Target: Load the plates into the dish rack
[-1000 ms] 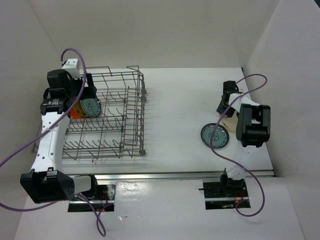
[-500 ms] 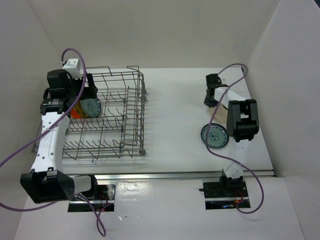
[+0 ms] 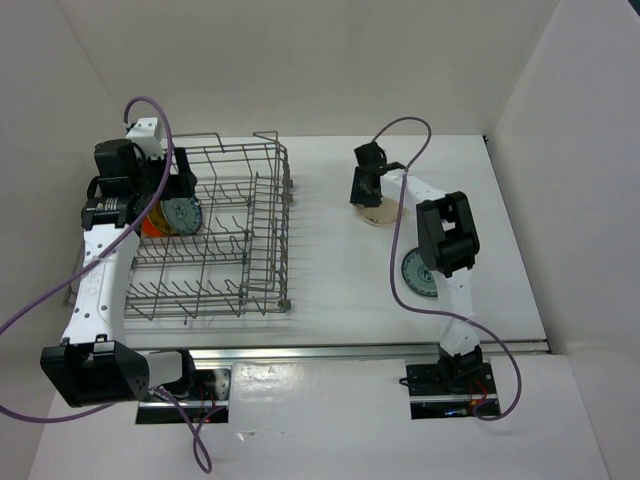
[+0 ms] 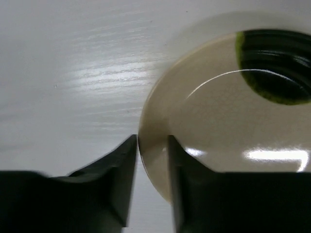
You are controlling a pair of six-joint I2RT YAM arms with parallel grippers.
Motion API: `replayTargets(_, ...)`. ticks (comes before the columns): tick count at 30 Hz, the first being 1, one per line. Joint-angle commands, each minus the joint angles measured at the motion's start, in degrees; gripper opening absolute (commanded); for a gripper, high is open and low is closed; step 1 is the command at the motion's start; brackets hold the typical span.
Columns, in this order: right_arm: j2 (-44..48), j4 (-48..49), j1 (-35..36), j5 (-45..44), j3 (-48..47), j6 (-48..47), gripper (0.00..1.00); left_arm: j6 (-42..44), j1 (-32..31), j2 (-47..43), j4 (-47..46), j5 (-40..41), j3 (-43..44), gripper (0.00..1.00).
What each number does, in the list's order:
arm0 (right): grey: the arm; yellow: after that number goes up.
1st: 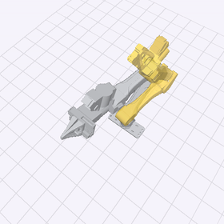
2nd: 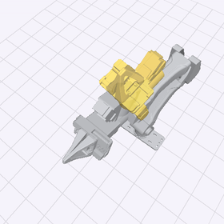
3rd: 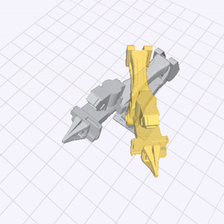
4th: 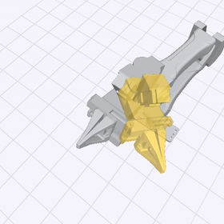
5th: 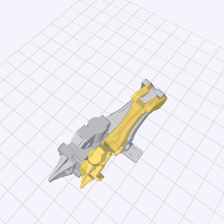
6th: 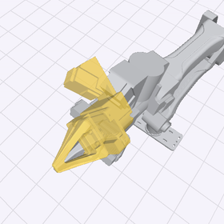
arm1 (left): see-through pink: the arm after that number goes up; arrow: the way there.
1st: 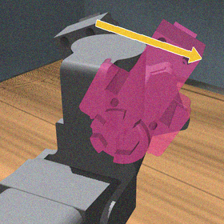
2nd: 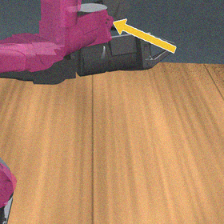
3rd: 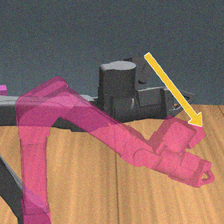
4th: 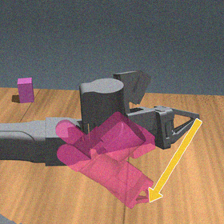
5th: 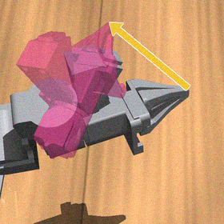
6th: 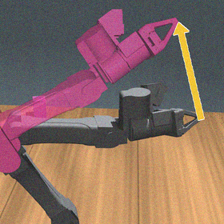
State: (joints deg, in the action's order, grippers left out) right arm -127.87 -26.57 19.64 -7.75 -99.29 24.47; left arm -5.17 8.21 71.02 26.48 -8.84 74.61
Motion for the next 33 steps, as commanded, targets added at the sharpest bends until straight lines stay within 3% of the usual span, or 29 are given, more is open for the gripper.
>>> replayTargets(1,-0.1,-4.1,-2.1,2.2,1.6,0.6,0.49,-0.9,0.2,-1.6,-2.0,-1.7,-0.1,0.96)
replayTargets(2,2.0,-3.6,-2.1,2.7,2.2,-0.4,0.62,-1.5,0.2,-1.6,-2.0,-2.4,-0.1,0.96)
replayTargets(3,3.1,-3.6,-2.7,3.3,2.9,-0.9,0.65,-1.5,0.2,-1.6,-2.0,-2.4,-0.1,0.96)
replayTargets(11,17.6,-1.8,-6.4,6.9,6.3,-5.6,0.74,-2.0,0.2,-1.6,-3.0,-4.7,-1.2,0.96)
replayTargets(15,24.9,0.7,-12.5,9.1,10.7,-7.5,0.77,-2.0,0.2,-1.6,-3.5,-5.8,-1.2,0.96)
replayTargets(19,25.5,2.4,-20.1,12.8,15.7,-7.5,0.77,-2.0,0.2,-1.6,-3.5,-5.8,-1.2,0.96)
replayTargets(23,24.2,6.0,-26.3,20.6,20.4,-7.5,0.7,-2.0,0.2,-1.6,-3.5,-6.4,-1.2,0.96)
replayTargets(33,15.0,10.9,-27.6,29.4,21.2,-8.0,0.66,-2.0,0.2,-1.6,-4.6,-10.3,-1.2,0.96)
